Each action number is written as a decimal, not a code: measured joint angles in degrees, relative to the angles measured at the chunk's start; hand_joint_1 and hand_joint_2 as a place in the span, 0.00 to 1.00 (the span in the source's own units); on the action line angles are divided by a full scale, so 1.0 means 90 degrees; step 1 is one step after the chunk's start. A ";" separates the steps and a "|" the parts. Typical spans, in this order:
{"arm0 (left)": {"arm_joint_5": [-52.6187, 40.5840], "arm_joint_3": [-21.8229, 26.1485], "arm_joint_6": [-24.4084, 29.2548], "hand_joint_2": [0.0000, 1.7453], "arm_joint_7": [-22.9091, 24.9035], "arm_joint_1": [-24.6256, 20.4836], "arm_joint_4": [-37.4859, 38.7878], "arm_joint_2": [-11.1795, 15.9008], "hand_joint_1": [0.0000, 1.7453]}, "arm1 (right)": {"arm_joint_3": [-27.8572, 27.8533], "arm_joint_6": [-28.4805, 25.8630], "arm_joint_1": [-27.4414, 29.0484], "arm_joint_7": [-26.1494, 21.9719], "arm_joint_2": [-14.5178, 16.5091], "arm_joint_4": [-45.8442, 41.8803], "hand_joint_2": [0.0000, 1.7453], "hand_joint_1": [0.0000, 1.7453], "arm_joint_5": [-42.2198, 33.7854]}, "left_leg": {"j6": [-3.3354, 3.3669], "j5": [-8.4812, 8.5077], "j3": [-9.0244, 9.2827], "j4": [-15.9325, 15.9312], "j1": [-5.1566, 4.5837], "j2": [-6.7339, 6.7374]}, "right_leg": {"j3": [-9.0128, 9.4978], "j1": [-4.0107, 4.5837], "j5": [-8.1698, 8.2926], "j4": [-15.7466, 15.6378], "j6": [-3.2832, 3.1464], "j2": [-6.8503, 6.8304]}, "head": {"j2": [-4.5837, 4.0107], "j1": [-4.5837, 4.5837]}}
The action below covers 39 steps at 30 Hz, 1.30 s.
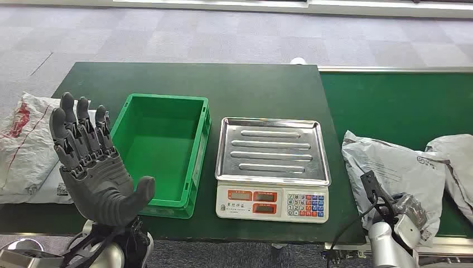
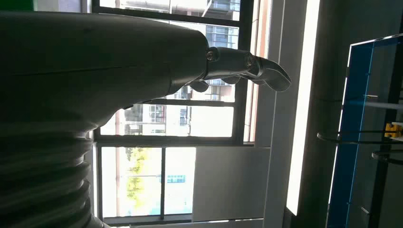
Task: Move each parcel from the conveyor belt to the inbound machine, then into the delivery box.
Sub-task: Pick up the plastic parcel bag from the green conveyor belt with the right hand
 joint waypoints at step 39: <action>0.0091 -0.0005 0.0220 1.00 0.0005 -0.0193 0.0128 -0.0046 0.00 | 0.3031 -0.2260 0.1054 -0.1912 0.1718 -0.5327 1.00 1.00 -0.0081 | -0.0013 0.0001 0.0019 -0.0004 0.0012 0.0030 | 0.0002 0.0011 -0.0006 0.0004 -0.0012 0.0029 | 0.0000 -0.0001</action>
